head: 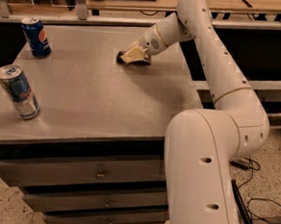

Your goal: Pick rxbar chocolate

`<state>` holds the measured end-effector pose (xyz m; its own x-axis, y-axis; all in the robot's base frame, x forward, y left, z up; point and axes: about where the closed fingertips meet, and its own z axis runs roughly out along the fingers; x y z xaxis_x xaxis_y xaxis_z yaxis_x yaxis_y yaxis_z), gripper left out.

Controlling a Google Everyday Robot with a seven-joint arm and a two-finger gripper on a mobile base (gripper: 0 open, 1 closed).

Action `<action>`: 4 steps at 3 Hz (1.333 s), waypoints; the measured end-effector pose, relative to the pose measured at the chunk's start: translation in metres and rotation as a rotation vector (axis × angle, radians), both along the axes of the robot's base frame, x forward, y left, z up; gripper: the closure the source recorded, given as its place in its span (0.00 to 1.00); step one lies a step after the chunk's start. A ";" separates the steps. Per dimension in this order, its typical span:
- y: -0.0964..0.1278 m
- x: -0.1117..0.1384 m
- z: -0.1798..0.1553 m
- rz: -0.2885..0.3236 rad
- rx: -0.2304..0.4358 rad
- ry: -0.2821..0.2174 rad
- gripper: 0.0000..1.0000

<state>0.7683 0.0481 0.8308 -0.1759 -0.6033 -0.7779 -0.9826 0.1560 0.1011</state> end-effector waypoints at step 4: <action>0.000 0.000 0.000 0.000 0.000 0.000 1.00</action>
Offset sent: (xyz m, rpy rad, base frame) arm -0.0317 -0.0062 0.2188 0.0740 -0.2631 0.0365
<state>0.7683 0.0484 0.8311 -0.1755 -0.6034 -0.7779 -0.9826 0.1557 0.1008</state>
